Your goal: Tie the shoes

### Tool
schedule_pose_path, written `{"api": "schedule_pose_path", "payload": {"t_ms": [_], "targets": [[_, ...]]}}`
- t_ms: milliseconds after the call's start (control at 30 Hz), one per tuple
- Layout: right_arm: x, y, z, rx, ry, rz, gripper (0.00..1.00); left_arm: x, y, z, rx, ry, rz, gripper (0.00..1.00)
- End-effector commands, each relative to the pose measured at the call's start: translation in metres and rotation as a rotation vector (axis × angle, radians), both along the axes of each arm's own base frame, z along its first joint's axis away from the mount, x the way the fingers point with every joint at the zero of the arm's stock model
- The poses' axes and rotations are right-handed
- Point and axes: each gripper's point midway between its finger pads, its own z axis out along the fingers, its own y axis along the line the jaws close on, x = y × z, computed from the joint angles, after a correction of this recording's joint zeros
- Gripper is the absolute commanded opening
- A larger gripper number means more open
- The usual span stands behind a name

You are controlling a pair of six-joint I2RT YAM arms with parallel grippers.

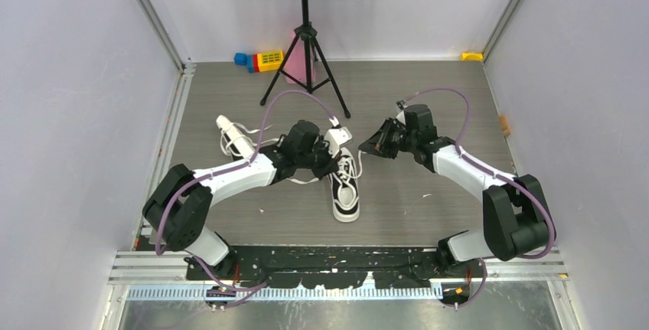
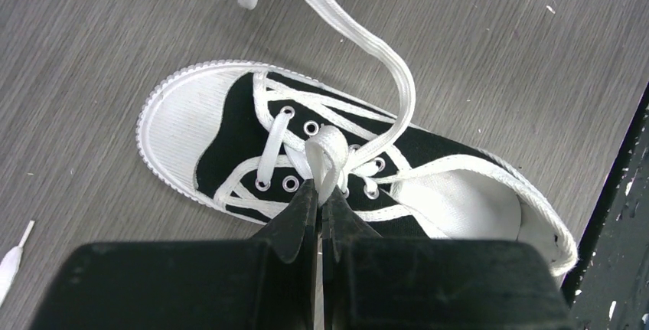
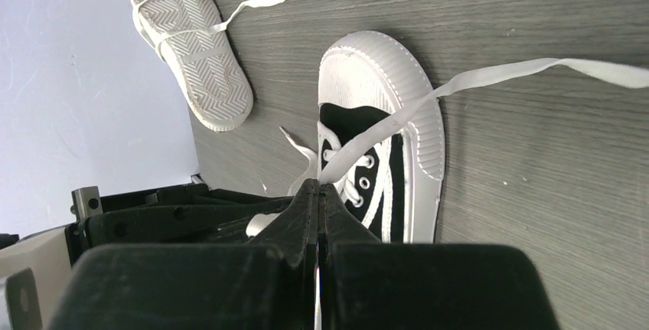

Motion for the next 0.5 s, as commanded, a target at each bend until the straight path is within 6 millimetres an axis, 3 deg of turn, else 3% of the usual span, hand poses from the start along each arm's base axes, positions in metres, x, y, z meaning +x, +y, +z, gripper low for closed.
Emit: {"api": "schedule_pose_path", "payload": {"t_ms": [0, 67, 133, 200, 333, 467], "targets": [[0.023, 0.005, 0.026, 0.015, -0.114, 0.008, 0.00, 0.006, -0.011, 0.013, -0.015, -0.046, -0.046, 0.00], [0.031, -0.012, 0.011, -0.083, -0.073, -0.083, 0.03, 0.005, -0.011, 0.012, -0.015, -0.047, -0.045, 0.00], [0.032, -0.027, -0.005, -0.172, -0.029, -0.143, 0.23, 0.005, -0.010, 0.010, -0.018, -0.049, -0.044, 0.00], [0.026, -0.024, -0.012, -0.160, -0.017, -0.120, 0.38, 0.002, -0.010, 0.008, -0.018, -0.042, -0.052, 0.00], [0.009, -0.023, -0.024, -0.123, 0.019, -0.110, 0.52, 0.003, -0.014, 0.011, -0.047, -0.054, -0.058, 0.00], [-0.006, -0.022, -0.028, -0.073, 0.037, -0.116, 0.57, 0.001, -0.015, 0.014, -0.060, -0.060, -0.065, 0.00]]}}
